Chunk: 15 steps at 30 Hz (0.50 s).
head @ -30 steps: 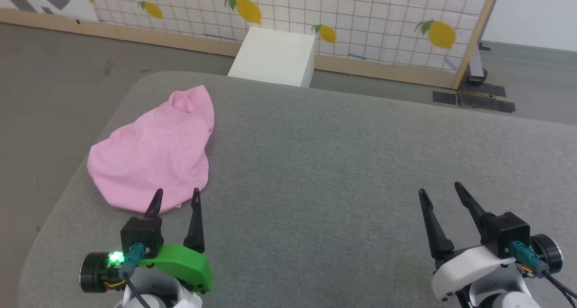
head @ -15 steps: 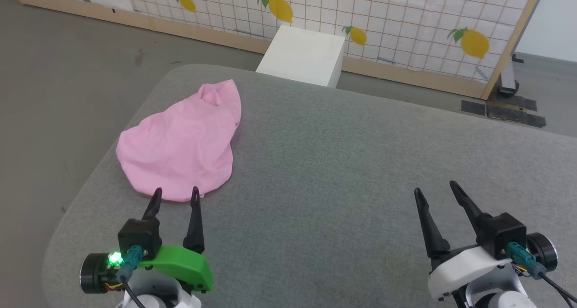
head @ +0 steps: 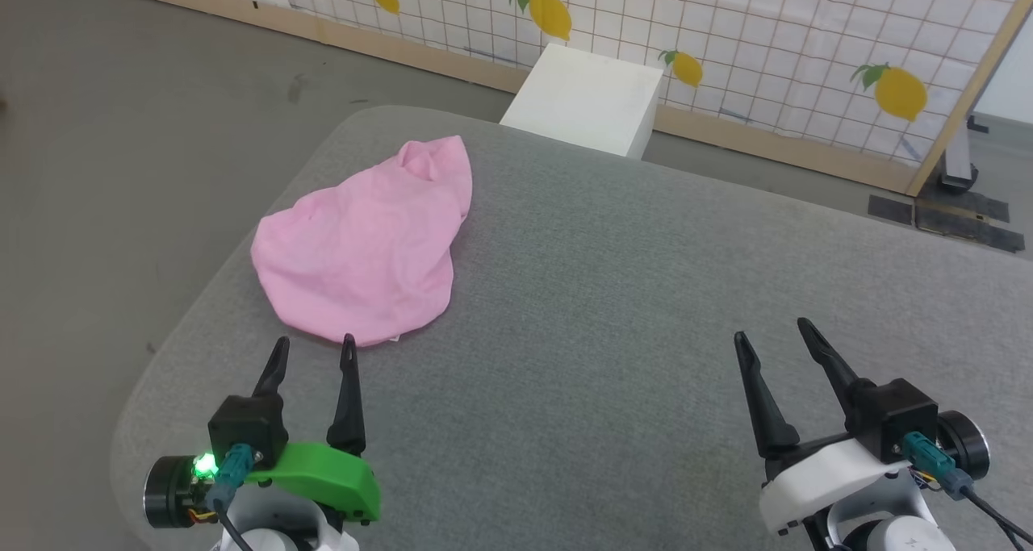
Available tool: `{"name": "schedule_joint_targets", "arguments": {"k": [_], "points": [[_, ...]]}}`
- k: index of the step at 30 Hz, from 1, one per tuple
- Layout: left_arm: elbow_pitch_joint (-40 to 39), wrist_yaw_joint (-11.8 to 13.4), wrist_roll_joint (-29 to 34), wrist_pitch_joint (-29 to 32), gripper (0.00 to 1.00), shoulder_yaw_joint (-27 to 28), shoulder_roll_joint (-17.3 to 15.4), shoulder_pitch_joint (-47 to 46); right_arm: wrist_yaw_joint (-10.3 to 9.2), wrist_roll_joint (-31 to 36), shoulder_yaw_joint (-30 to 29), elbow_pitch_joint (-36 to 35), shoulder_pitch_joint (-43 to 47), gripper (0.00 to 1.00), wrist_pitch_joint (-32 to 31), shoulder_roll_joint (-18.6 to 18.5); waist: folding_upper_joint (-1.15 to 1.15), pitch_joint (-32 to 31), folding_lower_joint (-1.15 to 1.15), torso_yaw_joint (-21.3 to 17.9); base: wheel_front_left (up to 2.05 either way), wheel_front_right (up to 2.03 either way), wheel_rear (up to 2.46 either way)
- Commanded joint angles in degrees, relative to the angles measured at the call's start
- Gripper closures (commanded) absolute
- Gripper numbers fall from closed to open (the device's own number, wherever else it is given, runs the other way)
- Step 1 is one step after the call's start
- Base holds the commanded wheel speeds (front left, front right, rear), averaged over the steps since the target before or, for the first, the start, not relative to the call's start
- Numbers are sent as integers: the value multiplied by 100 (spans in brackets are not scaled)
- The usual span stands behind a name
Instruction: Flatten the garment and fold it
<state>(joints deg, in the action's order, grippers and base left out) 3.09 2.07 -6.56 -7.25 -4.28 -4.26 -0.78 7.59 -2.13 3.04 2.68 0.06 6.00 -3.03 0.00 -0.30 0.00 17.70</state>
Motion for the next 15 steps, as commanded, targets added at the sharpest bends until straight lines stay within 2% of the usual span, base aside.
{"name": "schedule_joint_targets", "arguments": {"k": [1,15], "points": [[18,29,-61,-70,0,-14,-56,26,-5,-61,13,17,-84,0,57,7,0,-3,0,67,0,0,0],[99,49,-173,-236,0,-54,-73,31,-6,-125,54,64,-120,0,186,9,0,1,0,450,0,0,0]]}}
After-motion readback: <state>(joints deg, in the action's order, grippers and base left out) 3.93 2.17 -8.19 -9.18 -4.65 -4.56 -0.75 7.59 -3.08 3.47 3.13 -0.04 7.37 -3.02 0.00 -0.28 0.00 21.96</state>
